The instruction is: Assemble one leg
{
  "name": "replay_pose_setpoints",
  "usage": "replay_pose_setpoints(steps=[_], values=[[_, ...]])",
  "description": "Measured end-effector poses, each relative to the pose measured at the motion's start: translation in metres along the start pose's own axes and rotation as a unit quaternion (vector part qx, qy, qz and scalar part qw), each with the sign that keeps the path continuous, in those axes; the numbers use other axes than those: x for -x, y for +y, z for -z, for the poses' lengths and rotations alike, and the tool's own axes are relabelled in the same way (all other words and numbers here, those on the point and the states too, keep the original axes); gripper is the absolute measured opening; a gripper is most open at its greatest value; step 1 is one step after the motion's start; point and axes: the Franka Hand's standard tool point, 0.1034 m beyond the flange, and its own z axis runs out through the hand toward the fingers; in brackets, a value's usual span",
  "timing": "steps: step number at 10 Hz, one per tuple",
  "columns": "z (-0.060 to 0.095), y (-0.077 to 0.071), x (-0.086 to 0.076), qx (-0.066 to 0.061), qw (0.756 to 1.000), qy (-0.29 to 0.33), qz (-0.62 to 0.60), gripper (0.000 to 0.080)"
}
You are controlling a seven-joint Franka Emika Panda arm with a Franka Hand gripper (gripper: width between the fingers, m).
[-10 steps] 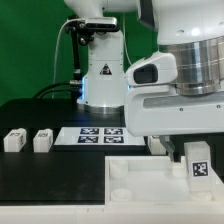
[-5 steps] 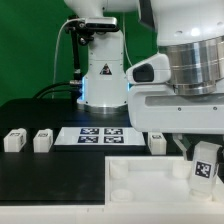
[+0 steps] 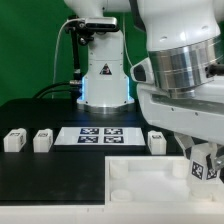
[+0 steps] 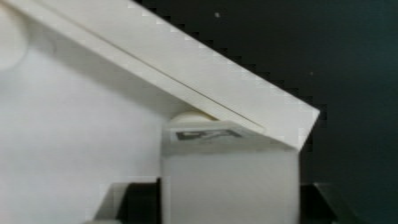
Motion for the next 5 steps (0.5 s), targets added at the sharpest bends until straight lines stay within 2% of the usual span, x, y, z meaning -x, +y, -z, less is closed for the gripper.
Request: replay_pose_setpoints(steps=[1, 2, 4, 5], values=[[-0.0005, 0.0013, 0.0003, -0.015, 0.996, -0.01, -0.092, 0.0308], [-0.0018, 0.0017, 0.0013, -0.021, 0.99, -0.016, -0.136, 0.0306], [-0.0026, 0.0012, 0.0036, -0.021, 0.976, -0.024, -0.214, 0.0303], [-0.0028, 0.0012, 0.0041, -0.021, 0.98, -0.023, -0.194, 0.0299]])
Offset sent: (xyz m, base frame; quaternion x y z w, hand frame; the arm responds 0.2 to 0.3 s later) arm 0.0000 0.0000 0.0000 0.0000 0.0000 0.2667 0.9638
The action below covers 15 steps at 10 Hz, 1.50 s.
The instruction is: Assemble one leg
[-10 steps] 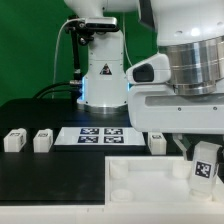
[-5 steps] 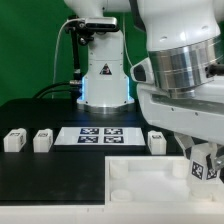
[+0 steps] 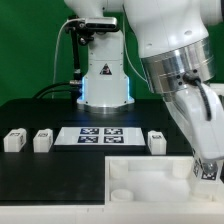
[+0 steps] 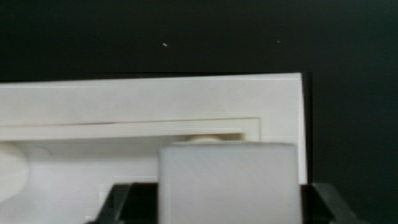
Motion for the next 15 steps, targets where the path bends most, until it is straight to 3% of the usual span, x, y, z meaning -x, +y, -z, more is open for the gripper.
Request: replay_pose_setpoints(steps=[1, 2, 3, 4, 6, 8, 10, 11, 12, 13, 14, 15], values=[[-0.0003, 0.0002, 0.0005, 0.0, 1.0, 0.0, 0.023, 0.0299], [-0.0017, 0.0024, 0.0034, 0.006, 0.999, -0.001, 0.033, 0.0502], [-0.0021, 0.0058, 0.0052, 0.022, 0.991, 0.005, 0.131, 0.0601], [-0.0006, 0.0055, 0.0078, 0.033, 0.976, 0.019, 0.216, 0.0601], [-0.0014, 0.0045, 0.0066, 0.03, 0.947, 0.018, 0.319, 0.0647], [-0.0009, 0.004, 0.0047, 0.035, 0.906, 0.02, 0.421, 0.0647], [0.0022, 0.0002, 0.0039, 0.049, 0.828, 0.039, 0.557, 0.0649], [0.0023, 0.0, 0.0029, 0.05, 0.809, 0.038, 0.584, 0.0649], [0.002, 0.0001, 0.0033, 0.049, 0.813, 0.037, 0.579, 0.0649], [0.0018, 0.0002, 0.0036, 0.049, 0.82, 0.037, 0.57, 0.0559], [0.0018, 0.0003, 0.0036, 0.049, 0.826, 0.038, 0.561, 0.0375], [0.0017, 0.0008, 0.0029, 0.049, 0.839, 0.039, 0.54, 0.0375]])
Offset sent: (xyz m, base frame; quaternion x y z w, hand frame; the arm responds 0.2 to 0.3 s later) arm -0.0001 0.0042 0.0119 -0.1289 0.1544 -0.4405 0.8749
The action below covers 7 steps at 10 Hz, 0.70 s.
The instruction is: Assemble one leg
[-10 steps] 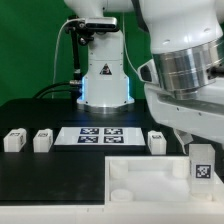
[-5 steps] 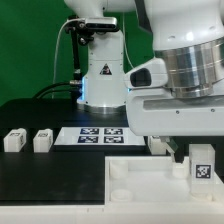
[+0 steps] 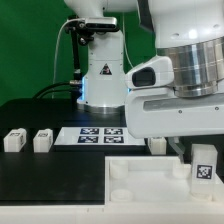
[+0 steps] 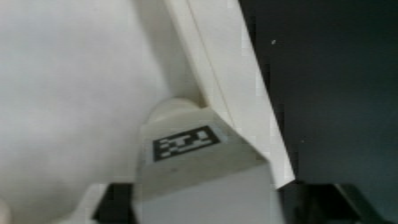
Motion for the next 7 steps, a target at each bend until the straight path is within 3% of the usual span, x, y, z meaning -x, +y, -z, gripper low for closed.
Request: replay_pose_setpoints(steps=[1, 2, 4, 5, 7], values=[[-0.0003, 0.0014, -0.0002, 0.0, 0.999, 0.0, -0.049, 0.0313], [-0.0004, 0.0015, -0.0002, 0.0, 0.994, -0.001, -0.11, 0.0313], [-0.0016, 0.0047, -0.0025, -0.015, 0.974, -0.01, -0.226, 0.031], [-0.0015, 0.0064, -0.0043, -0.028, 0.946, -0.02, -0.322, 0.031], [-0.0013, 0.0048, -0.0041, -0.042, 0.889, -0.037, -0.454, 0.0303]])
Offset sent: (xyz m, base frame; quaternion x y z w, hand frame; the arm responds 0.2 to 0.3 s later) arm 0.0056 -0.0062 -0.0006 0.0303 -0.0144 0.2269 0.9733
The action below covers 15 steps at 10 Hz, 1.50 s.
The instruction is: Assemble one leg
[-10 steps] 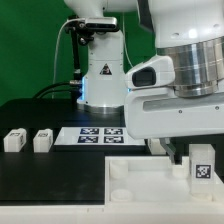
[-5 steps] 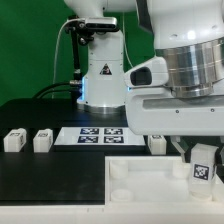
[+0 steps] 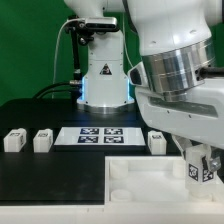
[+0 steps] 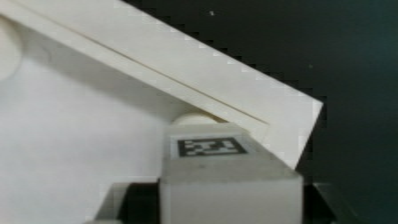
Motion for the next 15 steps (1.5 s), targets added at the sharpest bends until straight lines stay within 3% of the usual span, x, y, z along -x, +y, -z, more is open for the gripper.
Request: replay_pose_setpoints(steps=[2, 4, 5, 6, 7, 8, 10, 11, 14, 15], values=[[-0.001, 0.0, 0.003, -0.001, 0.997, -0.004, -0.076, 0.03], [-0.002, 0.0, 0.005, 0.001, 0.998, -0.004, -0.055, 0.03], [-0.002, 0.0, 0.006, 0.002, 0.999, -0.003, -0.046, 0.0371], [-0.002, 0.002, 0.007, 0.008, 1.0, -0.004, 0.021, 0.0371], [-0.002, 0.003, 0.009, 0.017, 0.995, 0.003, 0.101, 0.0559], [-0.003, 0.004, 0.01, 0.029, 0.982, 0.017, 0.188, 0.0631], [-0.004, 0.004, 0.009, 0.03, 0.96, 0.018, 0.279, 0.0644], [-0.004, 0.004, 0.009, 0.031, 0.943, 0.017, 0.33, 0.0644], [0.002, -0.004, 0.001, 0.059, 0.822, 0.041, 0.565, 0.0648], [0.003, -0.007, 0.001, 0.061, 0.784, 0.049, 0.616, 0.0648]])
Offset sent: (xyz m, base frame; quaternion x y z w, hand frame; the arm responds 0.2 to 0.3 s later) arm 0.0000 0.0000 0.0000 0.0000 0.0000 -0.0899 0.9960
